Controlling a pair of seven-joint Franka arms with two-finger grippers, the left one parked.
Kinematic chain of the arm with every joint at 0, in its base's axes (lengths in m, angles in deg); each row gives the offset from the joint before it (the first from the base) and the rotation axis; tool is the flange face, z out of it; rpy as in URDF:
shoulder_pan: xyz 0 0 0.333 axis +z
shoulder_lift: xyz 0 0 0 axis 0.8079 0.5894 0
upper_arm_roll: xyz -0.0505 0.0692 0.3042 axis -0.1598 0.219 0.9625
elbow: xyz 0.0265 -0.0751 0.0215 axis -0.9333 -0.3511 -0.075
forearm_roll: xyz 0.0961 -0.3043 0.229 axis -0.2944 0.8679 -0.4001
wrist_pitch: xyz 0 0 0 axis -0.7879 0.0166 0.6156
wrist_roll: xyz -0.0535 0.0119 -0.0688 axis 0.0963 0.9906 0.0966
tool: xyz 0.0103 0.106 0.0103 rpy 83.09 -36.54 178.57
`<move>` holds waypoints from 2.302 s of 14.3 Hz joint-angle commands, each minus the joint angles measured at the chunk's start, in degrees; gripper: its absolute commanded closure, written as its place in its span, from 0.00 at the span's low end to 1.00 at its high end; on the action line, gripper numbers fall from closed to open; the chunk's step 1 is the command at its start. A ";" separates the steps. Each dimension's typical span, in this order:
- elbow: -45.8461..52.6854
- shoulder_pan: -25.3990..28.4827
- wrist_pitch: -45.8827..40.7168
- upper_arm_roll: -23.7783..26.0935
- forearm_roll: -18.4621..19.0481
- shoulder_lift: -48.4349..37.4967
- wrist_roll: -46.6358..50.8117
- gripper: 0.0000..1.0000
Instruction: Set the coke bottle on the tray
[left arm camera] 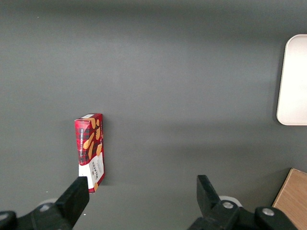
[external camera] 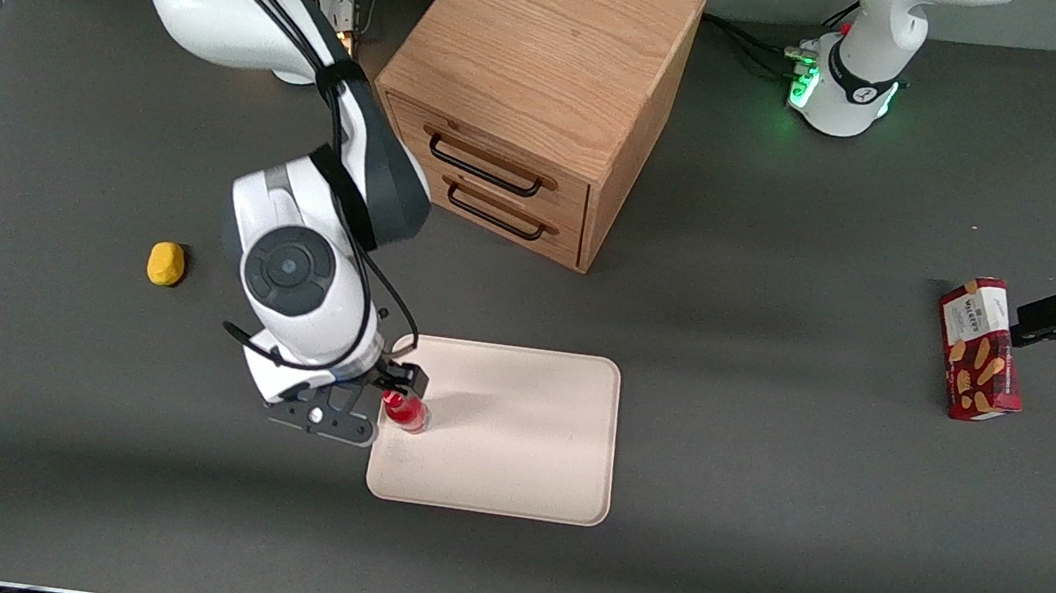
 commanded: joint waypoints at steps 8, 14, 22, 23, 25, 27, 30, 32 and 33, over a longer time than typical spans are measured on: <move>-5.62 -4.61 -17.97 1.89 0.34 -17.34 -7.75 0.00; -26.37 -13.66 -11.83 2.33 0.16 -34.40 -24.20 0.00; -36.15 -24.57 -6.73 1.46 -3.26 -41.54 -40.38 0.00; -36.24 -24.75 -6.64 0.50 -3.26 -41.54 -41.09 0.00; -36.24 -24.40 -5.68 -1.70 -3.35 -41.63 -43.10 0.00; -36.15 -23.44 -5.32 -4.42 -3.35 -41.72 -44.60 0.00; -35.89 -21.50 -4.09 -8.38 -3.88 -41.63 -47.76 0.00; -35.19 -22.37 -4.09 -7.87 -4.32 -41.54 -47.78 0.00; -34.58 -23.16 -4.18 -7.08 -4.41 -41.54 -47.25 0.00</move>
